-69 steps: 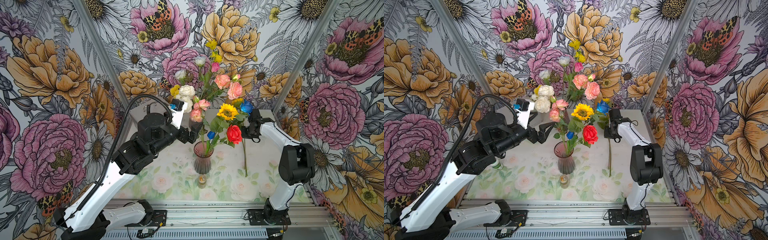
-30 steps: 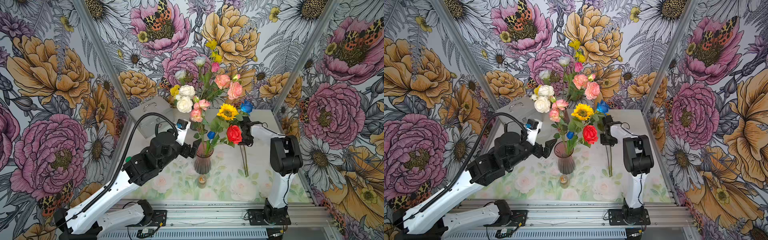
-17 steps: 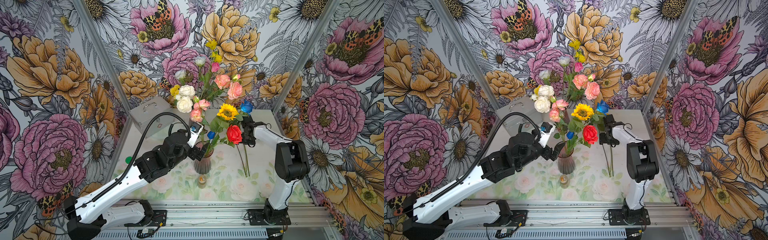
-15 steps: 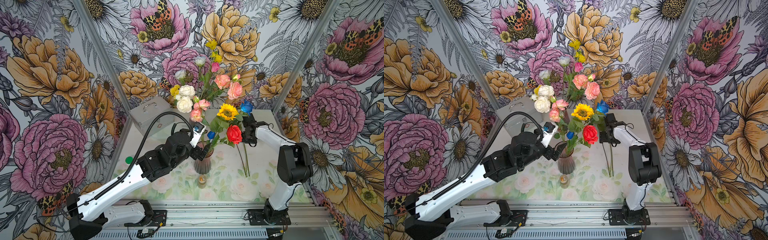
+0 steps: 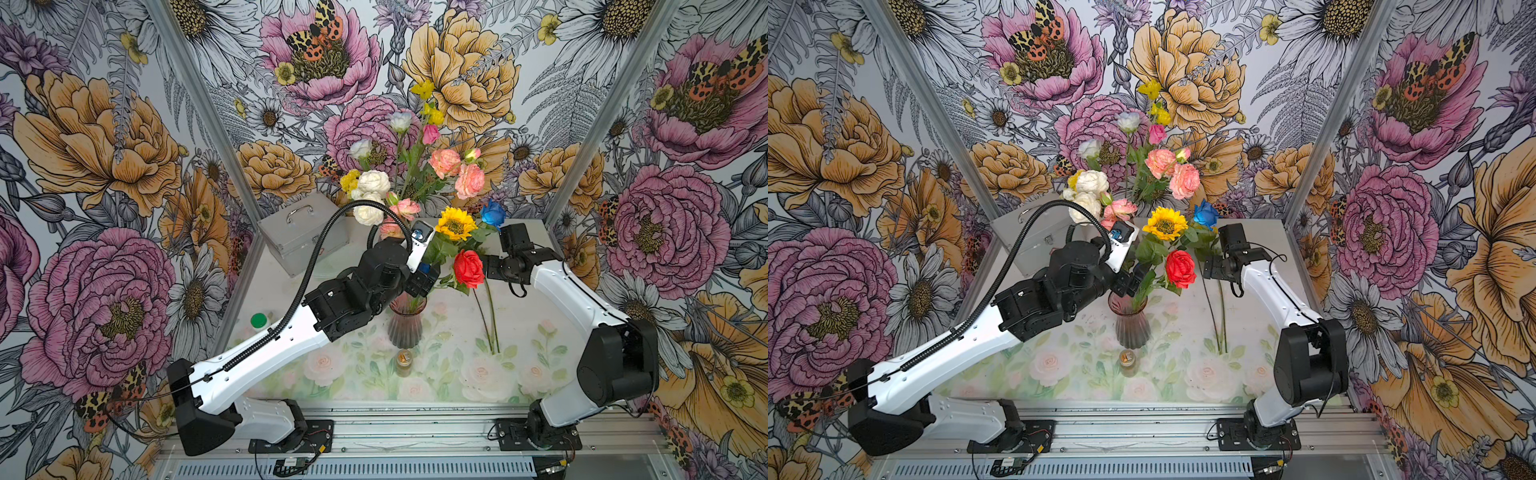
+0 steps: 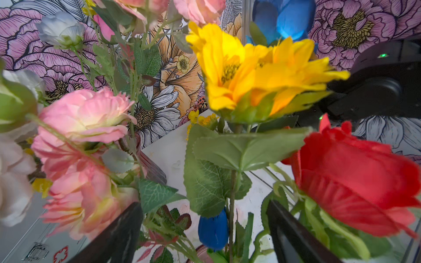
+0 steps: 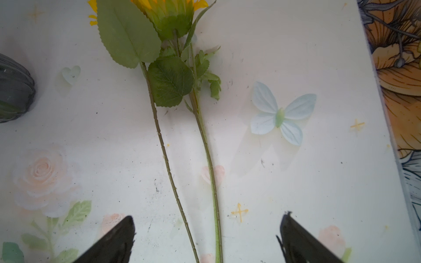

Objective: Pick out yellow flowers from the vase
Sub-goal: Pick up the flower from the vase.

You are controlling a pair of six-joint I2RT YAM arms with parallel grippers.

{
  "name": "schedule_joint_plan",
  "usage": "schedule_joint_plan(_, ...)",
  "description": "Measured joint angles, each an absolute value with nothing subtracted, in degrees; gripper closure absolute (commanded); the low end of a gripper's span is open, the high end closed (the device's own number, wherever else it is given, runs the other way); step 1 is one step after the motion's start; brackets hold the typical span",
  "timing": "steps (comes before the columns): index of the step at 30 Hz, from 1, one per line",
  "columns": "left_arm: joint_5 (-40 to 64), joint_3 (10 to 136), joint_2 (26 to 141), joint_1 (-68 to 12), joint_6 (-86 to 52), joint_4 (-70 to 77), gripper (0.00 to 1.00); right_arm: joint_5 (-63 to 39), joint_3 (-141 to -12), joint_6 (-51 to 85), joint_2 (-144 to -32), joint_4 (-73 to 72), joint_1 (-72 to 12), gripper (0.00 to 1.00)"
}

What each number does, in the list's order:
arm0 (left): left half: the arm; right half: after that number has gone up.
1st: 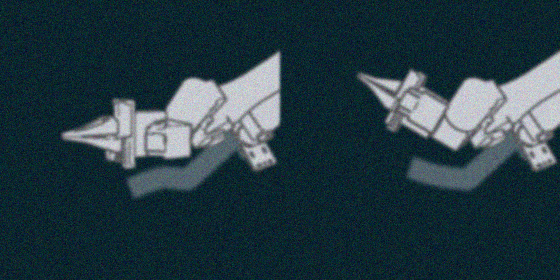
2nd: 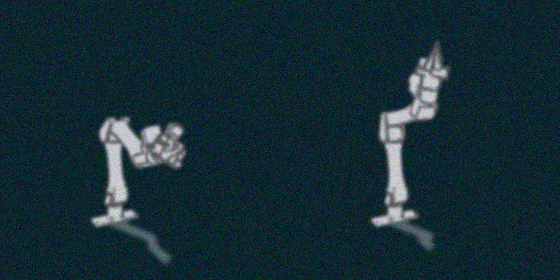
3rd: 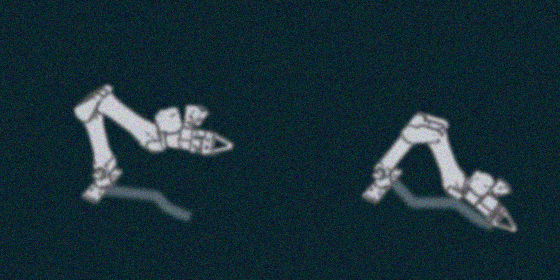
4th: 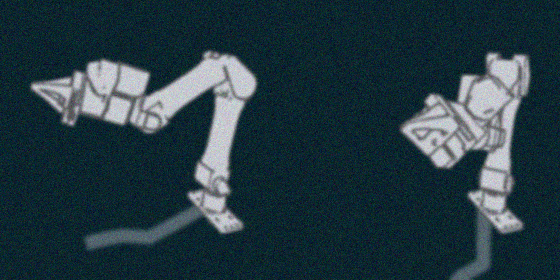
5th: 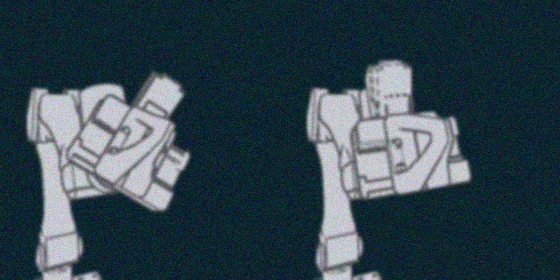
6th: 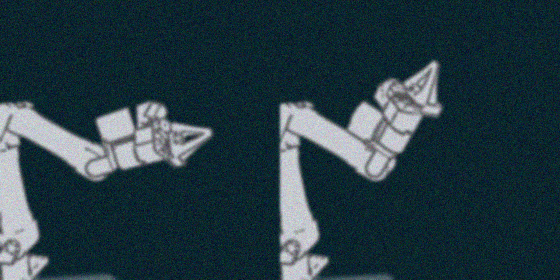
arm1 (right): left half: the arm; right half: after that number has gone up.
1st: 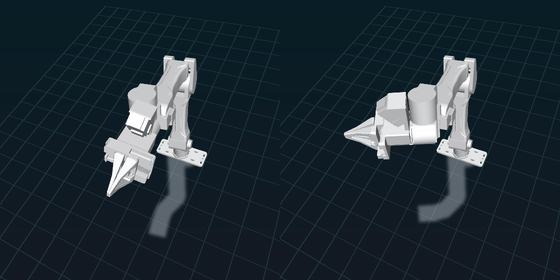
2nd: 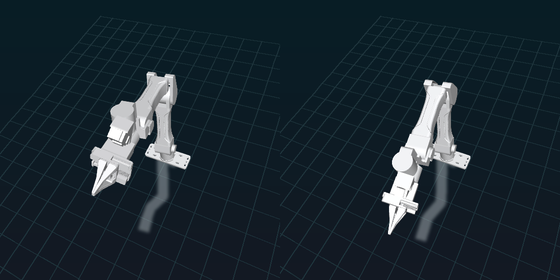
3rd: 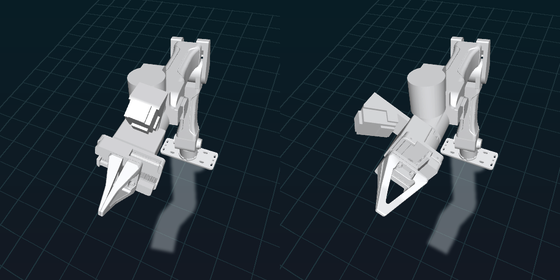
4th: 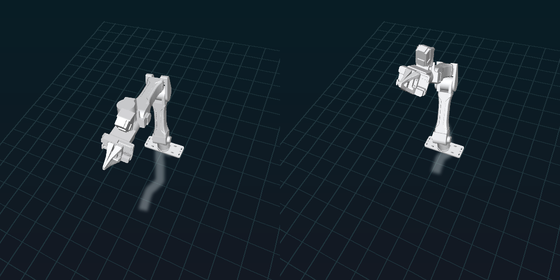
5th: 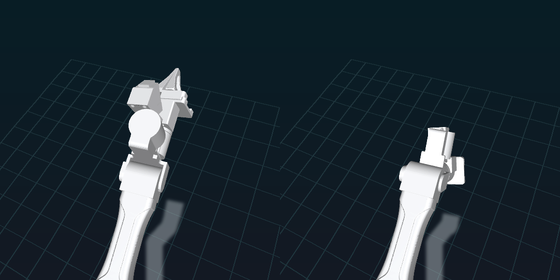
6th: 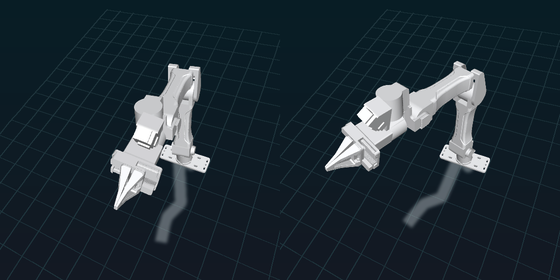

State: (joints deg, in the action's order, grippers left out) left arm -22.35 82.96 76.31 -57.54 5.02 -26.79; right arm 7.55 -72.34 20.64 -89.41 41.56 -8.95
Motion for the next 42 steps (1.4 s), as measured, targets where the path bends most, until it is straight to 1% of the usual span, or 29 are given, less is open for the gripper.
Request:
schedule_joint_plan(6, -23.0, 86.0, 80.1, -58.2, 4.9, -26.6, 0.18, 7.4, -71.4, 21.4, -88.4, 40.8, -7.9, 0.01)
schedule_joint_plan(13, -23.6, 86.3, 82.2, -58.3, 4.9, -26.3, 0.23, 6.6, -71.3, 21.6, -87.5, 39.7, -7.5, 0.00)
schedule_joint_plan(17, -24.1, 86.4, 82.8, -58.3, 4.9, -25.4, 0.33, 6.0, -70.6, 21.6, -86.8, 39.4, -7.5, 0.00)
schedule_joint_plan(20, -24.4, 86.8, 83.6, -58.1, 4.6, -24.8, 0.46, 5.8, -70.5, 21.6, -86.4, 39.0, -7.5, 0.00)
schedule_joint_plan(23, -24.4, 87.4, 84.3, -57.7, 4.7, -24.2, 0.53, 5.7, -70.5, 21.6, -86.0, 38.5, -7.5, 0.01)
schedule_joint_plan(27, -24.4, 87.9, 85.0, -57.5, 4.5, -24.0, 0.70, 5.7, -70.5, 21.6, -85.9, 38.0, -7.5, 0.00)
schedule_joint_plan(29, -24.4, 87.9, 85.0, -57.5, 4.6, -24.0, 0.74, 5.7, -70.5, 21.6, -85.9, 37.8, -7.5, 0.00)
schedule_joint_plan(30, -24.4, 88.0, 85.0, -57.5, 4.7, -24.0, 0.79, 5.7, -70.4, 21.6, -85.9, 37.8, -7.5, 0.01)
schedule_joint_plan(32, -24.4, 88.0, 85.0, -57.5, 4.7, -23.9, 0.85, 5.7, -70.2, 21.6, -85.9, 37.8, -7.5, 0.00)
schedule_joint_plan(34, -24.4, 88.0, 85.0, -57.5, 4.9, -23.9, 0.86, 5.7, -70.2, 21.6, -85.9, 37.8, -7.5, 0.00)
schedule_joint_plan(36, -24.4, 88.0, 85.0, -57.5, 4.9, -23.9, 0.84, 5.7, -70.2, 21.6, -85.9, 37.8, -7.5, 0.00)
schedule_joint_plan(37, -24.4, 88.0, 85.0, -57.3, 4.9, -23.9, 0.85, 5.7, -70.2, 21.6, -85.9, 37.8, -7.5, 0.00)
schedule_joint_plan(39, -24.3, 88.0, 85.0, -57.2, 4.8, -23.9, 0.91, 5.7, -70.2, 21.7, -85.9, 37.8, -7.5, 0.01)
schedule_joint_plan(42, -24.2, 88.0, 85.0, -57.1, 4.5, -23.9, 0.92, 5.7, -70.2, 21.6, -85.9, 37.8, -7.5, 0.00)
